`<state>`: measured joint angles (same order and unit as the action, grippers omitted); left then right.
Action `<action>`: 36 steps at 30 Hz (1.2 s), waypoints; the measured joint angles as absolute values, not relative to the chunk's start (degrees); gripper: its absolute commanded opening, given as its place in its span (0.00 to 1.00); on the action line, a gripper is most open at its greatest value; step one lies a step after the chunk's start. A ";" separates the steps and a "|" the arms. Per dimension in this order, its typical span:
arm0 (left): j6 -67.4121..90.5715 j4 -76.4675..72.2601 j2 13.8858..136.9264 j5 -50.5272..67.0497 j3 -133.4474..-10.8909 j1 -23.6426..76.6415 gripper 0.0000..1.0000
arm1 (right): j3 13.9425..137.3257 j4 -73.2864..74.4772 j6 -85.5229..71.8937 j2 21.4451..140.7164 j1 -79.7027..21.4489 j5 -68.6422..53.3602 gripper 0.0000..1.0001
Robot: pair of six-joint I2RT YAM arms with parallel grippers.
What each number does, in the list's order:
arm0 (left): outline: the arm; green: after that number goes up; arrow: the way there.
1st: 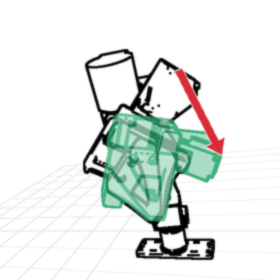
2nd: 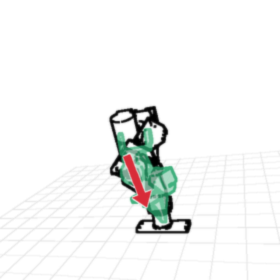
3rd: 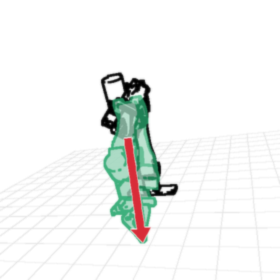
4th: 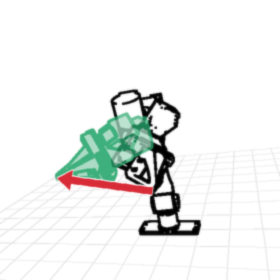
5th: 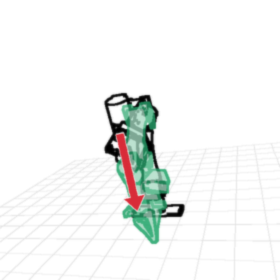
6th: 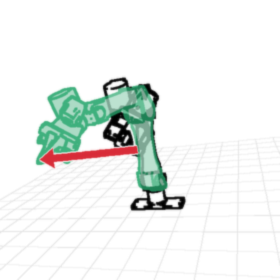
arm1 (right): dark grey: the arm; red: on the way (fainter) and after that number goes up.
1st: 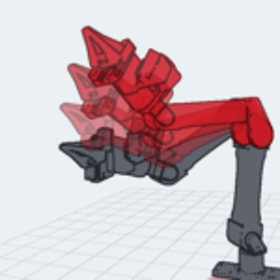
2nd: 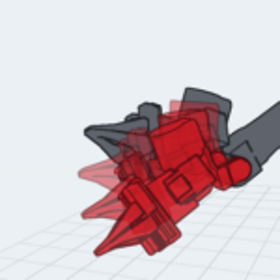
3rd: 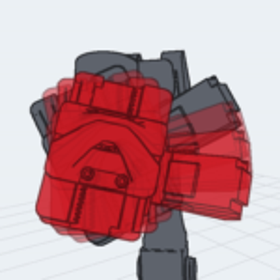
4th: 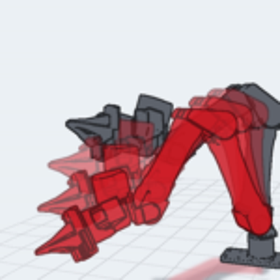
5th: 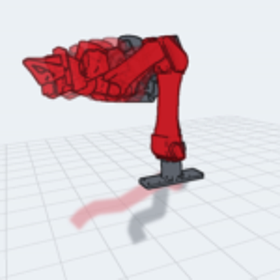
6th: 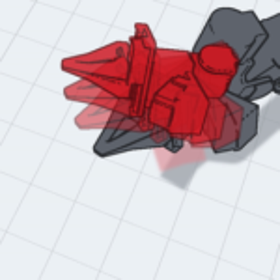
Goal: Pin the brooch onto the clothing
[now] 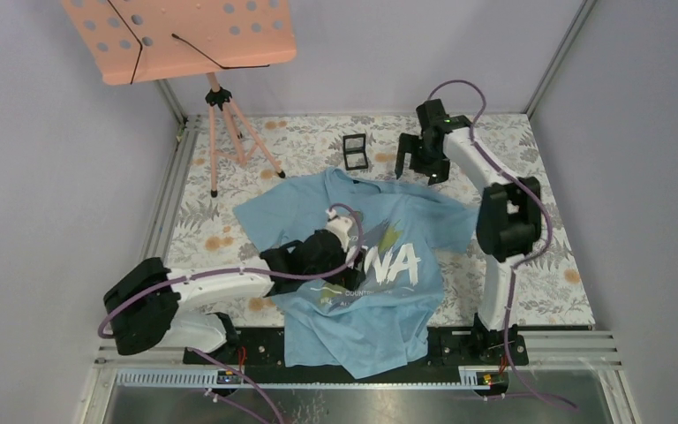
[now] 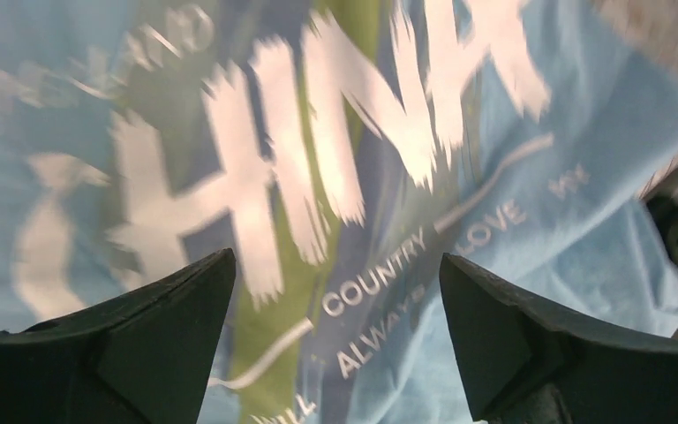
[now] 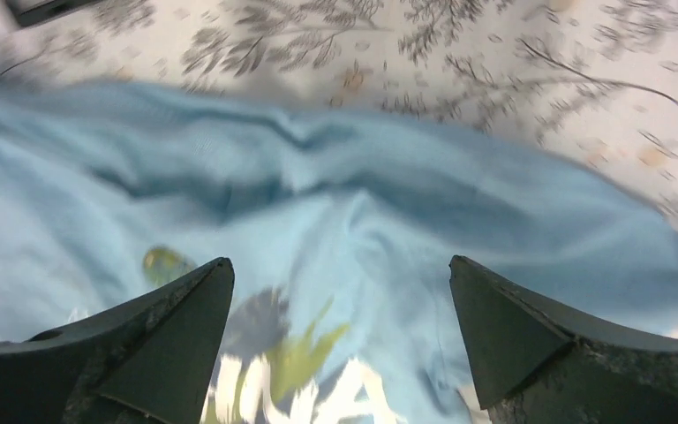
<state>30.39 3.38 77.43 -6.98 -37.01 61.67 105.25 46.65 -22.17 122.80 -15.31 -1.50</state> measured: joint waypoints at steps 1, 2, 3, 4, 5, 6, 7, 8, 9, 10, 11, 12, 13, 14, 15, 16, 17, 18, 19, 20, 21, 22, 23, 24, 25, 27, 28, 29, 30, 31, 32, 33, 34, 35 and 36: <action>30.24 3.77 76.07 -6.70 -37.47 59.88 0.97 | 103.22 46.26 -21.30 119.57 -15.31 -1.41 1.00; 30.02 4.19 74.72 -6.42 -37.93 58.00 0.97 | 100.29 45.30 -20.36 115.11 -15.18 -1.34 1.00; 30.02 4.69 73.06 -5.96 -38.39 55.48 0.98 | 97.71 44.56 -19.62 110.80 -14.98 -1.34 1.00; 29.98 5.15 71.68 -5.98 -38.68 53.47 0.98 | 94.63 43.35 -18.94 105.86 -14.83 -1.34 1.00; 30.04 5.96 69.91 -5.65 -38.92 50.54 0.99 | 91.18 41.91 -18.31 100.84 -14.55 -1.48 1.00; 30.04 6.57 68.45 -5.67 -39.03 48.56 0.99 | 88.12 41.15 -17.91 95.94 -14.02 -1.48 1.00; 30.11 7.70 66.63 -5.61 -39.18 45.80 0.99 | 85.47 40.18 -17.69 92.09 -13.45 -1.50 1.00; 30.28 9.13 64.36 -5.67 -39.33 42.85 0.99 | 81.97 38.76 -17.47 87.46 -12.62 -1.52 1.00; 30.37 10.26 62.35 -5.82 -39.55 40.60 0.99 | 78.83 37.71 -17.32 83.33 -11.86 -1.48 1.00; 30.50 11.75 60.16 -5.82 -39.97 37.85 0.99 | 75.02 36.21 -17.17 78.89 -10.98 -1.34 0.99; 30.55 13.15 58.15 -5.82 -40.49 35.66 0.99 | 71.59 35.22 -17.06 74.74 -10.24 -0.95 1.00; 30.57 14.46 56.27 -5.80 -41.15 33.41 0.99 | 68.51 34.65 -16.88 70.85 -9.65 -0.58 1.00; 30.57 16.19 54.08 -5.78 -42.15 30.96 0.99 | 64.75 33.34 -16.62 66.24 -9.37 -0.05 1.00; 30.55 17.56 52.45 -5.85 -43.18 29.15 0.99 | 62.00 32.69 -16.34 62.37 -9.37 0.38 1.00; 30.46 19.18 51.00 -5.87 -44.53 27.42 0.99 | 59.51 32.12 -16.08 58.46 -9.37 0.71 1.00; 30.06 21.30 49.52 -5.89 -46.72 25.71 0.99 | 57.08 31.38 -15.68 54.28 -9.37 1.15 1.00; 29.50 23.05 48.49 -6.20 -48.97 24.64 0.99 | 55.31 30.63 -15.31 50.70 -9.37 1.67 0.99; 28.82 24.16 47.79 -6.50 -50.83 24.12 0.99 | 53.74 29.74 -14.87 47.20 -9.37 2.26 1.00; 27.66 25.69 46.85 -7.05 -53.45 23.86 0.99 | 52.40 28.93 -14.44 44.03 -9.37 2.72 1.00; 26.55 26.57 45.98 -7.51 -55.33 23.83 0.99 | 51.00 27.70 -13.89 40.99 -9.37 3.38 1.00; 25.39 27.16 44.93 -7.97 -56.75 23.83 0.99 | 49.41 26.33 -13.21 37.63 -9.37 3.92 1.00; 24.01 27.33 43.59 -8.54 -57.69 23.88 0.99 | 48.16 25.26 -12.62 34.83 -9.37 4.29 0.99; 22.65 27.33 42.15 -9.19 -57.93 23.88 0.99 | 47.29 24.43 -12.21 32.86 -9.37 4.78 1.00; 21.02 27.33 40.34 -10.04 -57.78 23.88 0.99 | 46.33 23.51 -11.75 31.09 -9.37 5.23 1.00; 19.44 27.27 38.65 -11.11 -57.12 23.88 0.99 | 45.34 22.74 -11.31 29.52 -9.37 5.72 1.00; 16.86 26.92 35.03 -13.04 -55.09 23.86 0.99 | 43.55 21.85 -10.61 27.68 -9.37 6.70 1.00; 16.10 26.89 34.00 -13.76 -54.26 23.86 0.99 | 43.00 21.71 -10.41 27.42 -9.37 6.87 1.00; 15.16 26.83 33.01 -14.57 -53.19 23.86 0.99 | 42.44 21.67 -10.22 27.29 -9.37 7.03 1.00; 14.55 26.87 32.56 -15.22 -52.23 23.86 0.99 | 42.02 21.67 -10.04 27.31 -9.37 7.07 1.00; 14.02 26.89 32.32 -15.66 -51.42 23.86 0.99 | 41.74 21.67 -9.91 27.38 -9.37 7.09 0.99; 13.65 26.92 32.32 -15.97 -50.78 23.86 0.99 | 41.69 21.67 -9.85 27.44 -9.37 7.09 1.00; 13.28 26.94 32.36 -16.29 -50.06 23.86 0.99 | 41.69 21.58 -9.76 27.46 -9.37 7.07 1.00; 12.97 27.20 32.38 -16.45 -49.60 23.86 0.99 | 41.69 21.43 -9.65 27.46 -9.37 7.07 1.00; 12.71 27.33 32.38 -16.56 -49.25 23.86 0.99 | 41.69 21.37 -9.63 27.46 -9.37 7.07 0.99; 12.34 27.35 32.38 -16.56 -49.08 23.86 0.99 | 41.69 21.32 -9.61 27.46 -9.37 7.07 1.00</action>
<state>12.34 27.35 32.38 -16.56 -49.08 23.86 41.69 21.32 -9.61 27.46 -9.37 7.07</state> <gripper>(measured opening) 0.985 0.993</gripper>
